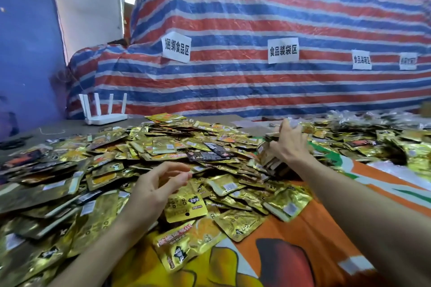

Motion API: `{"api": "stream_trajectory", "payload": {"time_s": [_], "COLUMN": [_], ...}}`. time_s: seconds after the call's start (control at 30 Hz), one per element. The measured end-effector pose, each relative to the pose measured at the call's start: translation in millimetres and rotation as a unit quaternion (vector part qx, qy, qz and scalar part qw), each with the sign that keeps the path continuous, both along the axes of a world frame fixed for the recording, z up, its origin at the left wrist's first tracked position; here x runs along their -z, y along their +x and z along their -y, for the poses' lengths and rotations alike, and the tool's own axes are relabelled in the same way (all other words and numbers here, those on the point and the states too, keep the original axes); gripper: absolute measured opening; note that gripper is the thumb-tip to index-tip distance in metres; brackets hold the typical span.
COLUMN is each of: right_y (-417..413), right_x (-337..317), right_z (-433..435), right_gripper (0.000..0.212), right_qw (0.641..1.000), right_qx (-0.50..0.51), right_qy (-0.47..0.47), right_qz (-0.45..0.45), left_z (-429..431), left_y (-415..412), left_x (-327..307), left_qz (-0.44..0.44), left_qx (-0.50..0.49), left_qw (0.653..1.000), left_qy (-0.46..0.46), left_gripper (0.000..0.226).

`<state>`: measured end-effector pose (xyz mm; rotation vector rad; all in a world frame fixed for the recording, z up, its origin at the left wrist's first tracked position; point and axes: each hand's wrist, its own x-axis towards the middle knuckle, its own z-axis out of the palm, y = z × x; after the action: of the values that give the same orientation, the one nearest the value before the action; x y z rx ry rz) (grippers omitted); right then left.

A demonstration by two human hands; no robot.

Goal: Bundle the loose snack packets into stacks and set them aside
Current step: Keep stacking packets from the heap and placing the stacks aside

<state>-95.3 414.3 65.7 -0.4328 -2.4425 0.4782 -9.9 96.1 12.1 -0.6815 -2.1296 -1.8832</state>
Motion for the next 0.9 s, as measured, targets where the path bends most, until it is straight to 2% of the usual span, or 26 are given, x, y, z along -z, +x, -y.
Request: {"api": "stream_trajectory", "payload": {"time_s": [0.1,0.33,0.47,0.53,0.63,0.7,0.77,0.8,0.83,0.9], "right_y": [-7,-7,2,7,19,29,35,37,38,41], "right_x": [6,12,4,0,-6,-7,-1,3,8,18], "right_z": [-5,2,29,54,104,140,172,185,195,206], "right_gripper": [0.032,0.058,0.056,0.052,0.040,0.030,0.026,0.031,0.046,0.093], "right_qw": [0.999,0.986,0.980,0.987,0.988,0.968,0.946,0.944,0.946,0.944], "right_qx": [0.027,0.078,0.070,0.024,-0.129,-0.245,-0.307,-0.305,-0.288,-0.231], "right_qy": [0.045,0.096,0.117,0.121,0.073,0.015,-0.006,0.004,0.019,0.046], "right_qz": [0.009,0.115,0.142,0.100,0.033,0.061,0.104,0.122,0.146,0.230], "left_z": [1,5,10,13,21,30,39,44,48,54], "left_y": [-1,1,-2,-3,-3,-2,1,1,2,2], "left_x": [1,0,4,2,-6,-10,-14,-16,-18,-19], "left_qz": [-0.008,-0.025,-0.051,-0.079,-0.096,-0.107,-0.104,-0.095,-0.083,-0.058], "left_qx": [-0.008,-0.030,-0.088,-0.139,-0.217,-0.273,-0.328,-0.351,-0.370,-0.391], "left_qw": [1.000,0.999,0.989,0.978,0.958,0.930,0.894,0.877,0.862,0.832], "left_qy": [-0.010,-0.025,-0.108,-0.136,-0.162,-0.223,-0.289,-0.313,-0.337,-0.389], "left_gripper": [0.025,0.013,0.013,0.012,0.011,0.013,0.019,0.022,0.026,0.034]}}
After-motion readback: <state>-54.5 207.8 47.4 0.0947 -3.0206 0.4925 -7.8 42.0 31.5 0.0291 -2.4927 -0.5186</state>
